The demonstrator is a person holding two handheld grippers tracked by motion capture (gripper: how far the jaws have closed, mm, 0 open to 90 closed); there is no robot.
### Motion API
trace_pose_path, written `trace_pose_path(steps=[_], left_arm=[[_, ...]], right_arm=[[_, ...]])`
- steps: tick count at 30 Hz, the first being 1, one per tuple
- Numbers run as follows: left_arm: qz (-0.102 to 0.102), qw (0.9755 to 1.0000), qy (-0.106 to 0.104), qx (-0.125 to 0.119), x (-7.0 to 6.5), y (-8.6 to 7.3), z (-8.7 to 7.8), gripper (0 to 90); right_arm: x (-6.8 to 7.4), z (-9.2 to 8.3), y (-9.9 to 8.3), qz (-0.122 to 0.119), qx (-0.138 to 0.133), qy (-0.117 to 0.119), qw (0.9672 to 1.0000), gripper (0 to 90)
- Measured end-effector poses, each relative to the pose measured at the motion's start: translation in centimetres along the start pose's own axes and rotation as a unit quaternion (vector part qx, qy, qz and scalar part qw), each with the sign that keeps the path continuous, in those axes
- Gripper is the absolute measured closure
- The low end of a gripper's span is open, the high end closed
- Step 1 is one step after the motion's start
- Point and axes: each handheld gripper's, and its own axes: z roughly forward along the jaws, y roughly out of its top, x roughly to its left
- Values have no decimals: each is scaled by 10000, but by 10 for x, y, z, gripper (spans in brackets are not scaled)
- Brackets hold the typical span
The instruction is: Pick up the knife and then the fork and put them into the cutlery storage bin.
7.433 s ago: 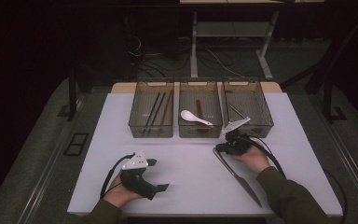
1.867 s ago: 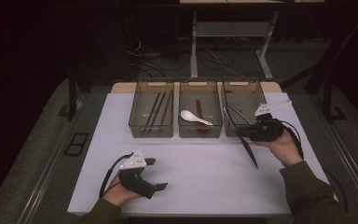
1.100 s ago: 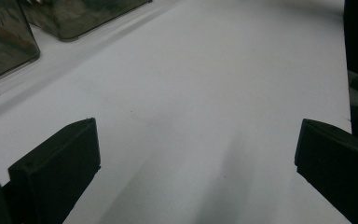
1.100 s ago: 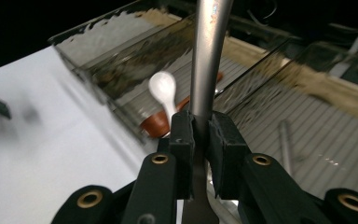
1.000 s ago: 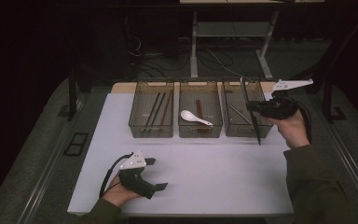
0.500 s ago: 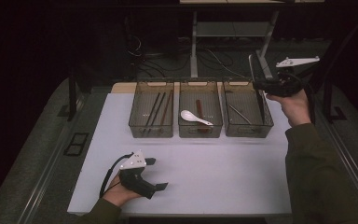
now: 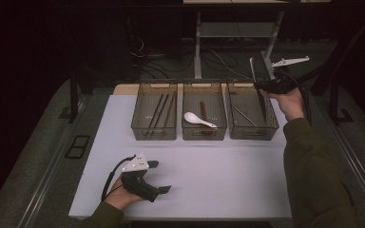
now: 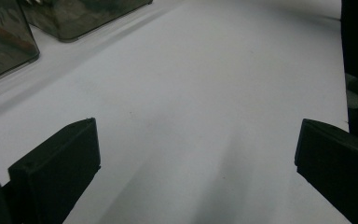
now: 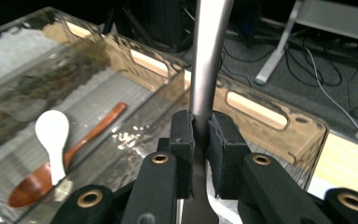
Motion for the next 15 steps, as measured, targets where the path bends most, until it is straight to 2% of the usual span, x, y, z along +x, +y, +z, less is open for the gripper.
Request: trace_pose_path(steps=[11,15], left_arm=[[-1,10000,4,-25,1,-1,-1,0],[3,10000,5,-23,0,-1,-1,0]], right_arm=[[-12,28,-12,20,481,-136,9988,802],[-15,37,-17,92,804,-99,9967,801]])
